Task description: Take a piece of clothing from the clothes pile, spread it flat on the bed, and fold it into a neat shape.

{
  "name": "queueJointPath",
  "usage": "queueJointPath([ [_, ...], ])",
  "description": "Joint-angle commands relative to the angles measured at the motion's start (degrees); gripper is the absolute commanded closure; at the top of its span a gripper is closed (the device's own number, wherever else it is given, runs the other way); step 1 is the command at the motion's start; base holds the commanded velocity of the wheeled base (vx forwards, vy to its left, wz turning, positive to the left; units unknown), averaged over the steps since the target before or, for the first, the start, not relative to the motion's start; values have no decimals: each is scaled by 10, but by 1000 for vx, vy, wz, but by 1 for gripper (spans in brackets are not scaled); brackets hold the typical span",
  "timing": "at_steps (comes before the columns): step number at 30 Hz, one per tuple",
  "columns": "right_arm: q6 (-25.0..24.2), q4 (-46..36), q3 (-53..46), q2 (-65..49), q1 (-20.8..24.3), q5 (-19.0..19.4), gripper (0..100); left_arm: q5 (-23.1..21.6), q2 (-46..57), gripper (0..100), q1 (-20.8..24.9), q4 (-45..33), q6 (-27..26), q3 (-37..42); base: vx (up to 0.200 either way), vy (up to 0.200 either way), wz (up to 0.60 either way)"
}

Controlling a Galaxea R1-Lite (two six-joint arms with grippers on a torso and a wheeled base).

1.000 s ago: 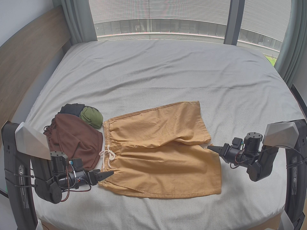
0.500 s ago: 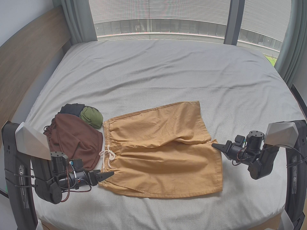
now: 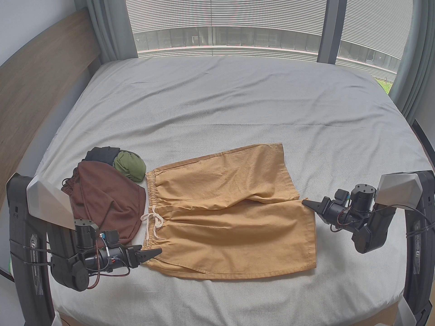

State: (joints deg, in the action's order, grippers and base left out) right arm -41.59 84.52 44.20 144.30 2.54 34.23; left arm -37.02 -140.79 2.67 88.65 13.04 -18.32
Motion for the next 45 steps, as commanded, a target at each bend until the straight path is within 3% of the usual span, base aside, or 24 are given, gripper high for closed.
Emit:
queueJointPath([
  [1, 0, 1, 1, 1, -1, 0, 0, 0, -4, 0, 0, 0, 0, 2, 0, 0, 0],
  [16, 4, -1, -31, -90, -11, 0, 0, 2, -10, 0, -6, -1, 1, 12, 0, 0, 0],
  [43, 27, 0, -38, -86, -1, 0, 0, 19, -32, 0, -1, -1, 5, 17, 0, 0, 0],
  [44, 27, 0, -39, -87, -1, 0, 0, 19, -33, 100, -1, -1, 6, 17, 0, 0, 0],
  [45, 27, 0, -39, -87, -1, 0, 0, 19, -32, 100, -1, -1, 6, 17, 0, 0, 0],
])
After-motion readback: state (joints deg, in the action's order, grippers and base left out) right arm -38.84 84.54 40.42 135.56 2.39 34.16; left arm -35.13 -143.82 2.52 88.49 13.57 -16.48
